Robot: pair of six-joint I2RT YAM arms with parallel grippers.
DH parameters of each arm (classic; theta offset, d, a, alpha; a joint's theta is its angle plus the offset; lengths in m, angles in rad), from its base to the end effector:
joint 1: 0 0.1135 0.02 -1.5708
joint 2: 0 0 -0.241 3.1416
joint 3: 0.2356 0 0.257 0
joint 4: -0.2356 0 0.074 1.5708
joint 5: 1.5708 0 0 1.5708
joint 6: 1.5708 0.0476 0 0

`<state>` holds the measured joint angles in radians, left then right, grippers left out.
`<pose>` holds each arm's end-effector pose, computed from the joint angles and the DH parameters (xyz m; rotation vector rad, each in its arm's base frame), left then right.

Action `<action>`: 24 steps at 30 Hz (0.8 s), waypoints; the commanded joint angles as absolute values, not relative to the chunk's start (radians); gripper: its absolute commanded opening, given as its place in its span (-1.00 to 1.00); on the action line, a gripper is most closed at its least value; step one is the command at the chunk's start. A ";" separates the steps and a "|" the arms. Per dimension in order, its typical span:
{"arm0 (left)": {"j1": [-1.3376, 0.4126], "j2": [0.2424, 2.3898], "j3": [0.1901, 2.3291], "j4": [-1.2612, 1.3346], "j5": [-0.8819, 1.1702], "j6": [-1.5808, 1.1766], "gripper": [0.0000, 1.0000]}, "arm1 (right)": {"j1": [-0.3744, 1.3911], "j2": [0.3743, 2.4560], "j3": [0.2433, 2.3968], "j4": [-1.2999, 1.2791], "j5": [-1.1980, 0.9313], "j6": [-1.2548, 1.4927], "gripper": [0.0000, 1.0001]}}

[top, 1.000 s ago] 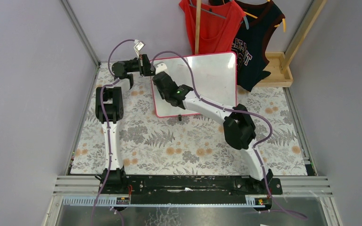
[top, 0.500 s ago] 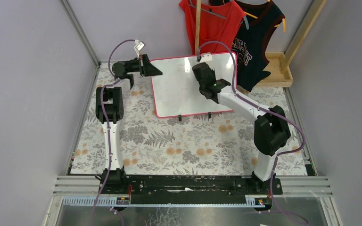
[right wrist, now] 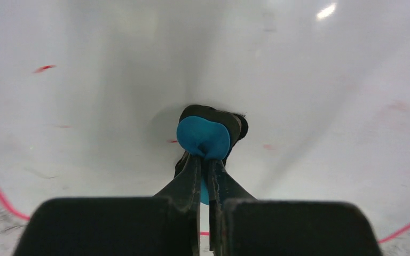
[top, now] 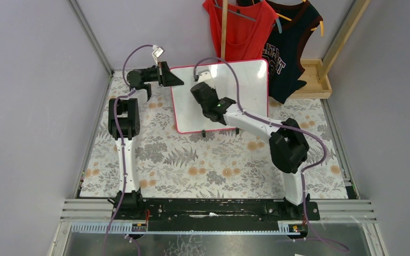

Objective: Erase the whiteboard

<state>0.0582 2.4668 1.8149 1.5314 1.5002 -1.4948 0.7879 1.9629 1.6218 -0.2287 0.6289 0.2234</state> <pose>0.4945 -0.0188 0.2197 0.7295 1.6097 -1.6113 0.3460 0.3080 0.2485 -0.2144 2.0110 -0.0391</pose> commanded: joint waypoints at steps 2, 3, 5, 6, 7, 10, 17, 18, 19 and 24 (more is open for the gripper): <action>0.035 2.426 1.808 1.600 1.541 -1.565 -1.00 | 0.863 2.052 1.749 -0.203 0.554 0.260 -1.00; 0.034 2.425 1.807 1.600 1.542 -1.564 -1.00 | 0.872 2.067 1.763 -0.197 0.541 0.257 -1.00; 0.035 2.425 1.807 1.600 1.543 -1.566 -1.00 | 0.888 2.084 1.777 -0.183 0.524 0.237 -1.00; 0.034 2.423 1.803 1.600 1.547 -1.566 -1.00 | 0.892 2.088 1.779 -0.180 0.532 0.231 -1.00; 0.035 2.420 1.801 1.600 1.548 -1.564 -1.00 | 0.892 2.090 1.779 -0.180 0.538 0.230 -1.00; 0.035 2.419 1.799 1.600 1.552 -1.562 -1.00 | 0.887 2.082 1.760 -0.183 0.580 0.214 -1.00; 0.034 2.420 1.800 1.600 1.550 -1.565 -1.00 | 0.780 1.989 1.612 -0.196 0.627 0.239 -1.00; 0.035 2.419 1.799 1.601 1.552 -1.565 -1.00 | 0.755 1.962 1.569 -0.183 0.623 0.244 -1.00; 0.035 2.419 1.799 1.600 1.552 -1.565 -1.00 | 0.734 1.935 1.529 -0.170 0.624 0.247 -1.00; 0.034 2.420 1.799 1.600 1.559 -1.563 -1.00 | 0.629 1.820 1.380 -0.134 0.625 0.239 -1.00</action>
